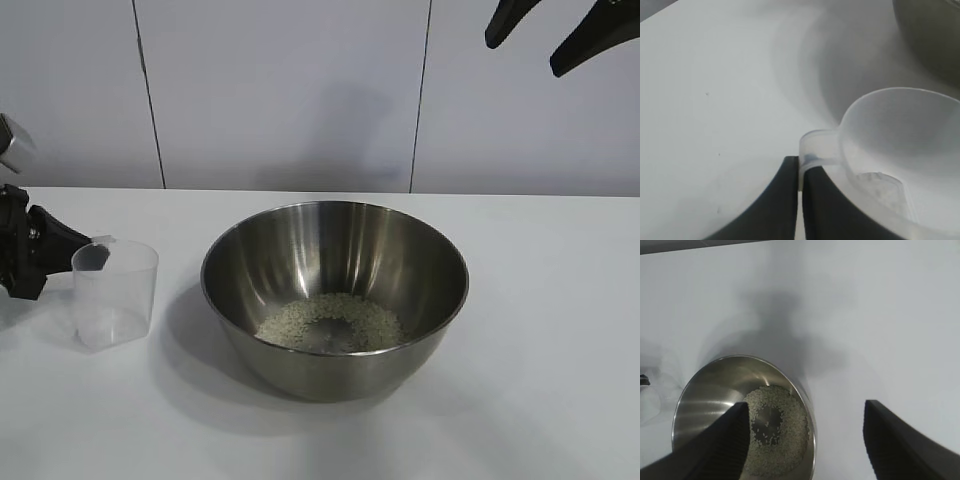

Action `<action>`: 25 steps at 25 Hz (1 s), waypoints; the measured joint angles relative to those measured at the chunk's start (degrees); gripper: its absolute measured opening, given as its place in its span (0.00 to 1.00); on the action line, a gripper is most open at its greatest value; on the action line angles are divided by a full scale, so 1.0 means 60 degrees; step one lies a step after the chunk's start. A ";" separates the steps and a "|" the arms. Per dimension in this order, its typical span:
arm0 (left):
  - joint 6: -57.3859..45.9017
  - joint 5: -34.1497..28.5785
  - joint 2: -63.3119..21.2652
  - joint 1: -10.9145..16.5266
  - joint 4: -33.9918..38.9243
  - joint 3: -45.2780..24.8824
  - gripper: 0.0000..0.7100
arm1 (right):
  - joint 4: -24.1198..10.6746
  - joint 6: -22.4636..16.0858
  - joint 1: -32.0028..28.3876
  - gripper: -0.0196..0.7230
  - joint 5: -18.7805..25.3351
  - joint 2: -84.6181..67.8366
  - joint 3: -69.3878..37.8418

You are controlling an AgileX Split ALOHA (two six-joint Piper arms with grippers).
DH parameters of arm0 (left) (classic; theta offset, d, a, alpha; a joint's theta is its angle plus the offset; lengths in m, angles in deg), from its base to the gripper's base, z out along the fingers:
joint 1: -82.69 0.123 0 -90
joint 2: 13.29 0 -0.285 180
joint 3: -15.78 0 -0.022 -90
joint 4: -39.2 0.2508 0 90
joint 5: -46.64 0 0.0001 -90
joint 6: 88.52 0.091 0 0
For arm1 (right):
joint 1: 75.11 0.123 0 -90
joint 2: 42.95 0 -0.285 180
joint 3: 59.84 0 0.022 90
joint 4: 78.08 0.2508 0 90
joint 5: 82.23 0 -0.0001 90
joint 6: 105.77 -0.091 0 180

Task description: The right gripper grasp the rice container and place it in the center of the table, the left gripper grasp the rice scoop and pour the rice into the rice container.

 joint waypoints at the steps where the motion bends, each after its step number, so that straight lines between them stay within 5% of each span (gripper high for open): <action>1: 0.0000 0.0062 0.0000 0.0000 0.0000 0.0000 0.34 | 0.0000 0.0000 0.0000 0.64 0.0000 0.0000 0.0000; 5: 0.0000 0.0465 -0.0029 0.0000 -0.0006 0.0000 0.47 | 0.0000 0.0000 0.0000 0.64 -0.0027 0.0000 0.0000; 12: -0.1121 0.2171 -0.0656 0.0000 -0.0045 0.0000 0.49 | 0.0000 0.0000 0.0000 0.64 -0.0031 0.0000 0.0000; 21: -0.8222 0.1947 -0.1712 0.0008 -0.0067 0.0550 0.49 | 0.0000 0.0000 0.0000 0.64 -0.0212 0.0000 0.0000; 25: -1.0622 0.0478 -0.1846 0.0020 -0.0077 0.0857 0.49 | 0.0000 0.0000 0.0000 0.64 -0.0242 0.0000 0.0000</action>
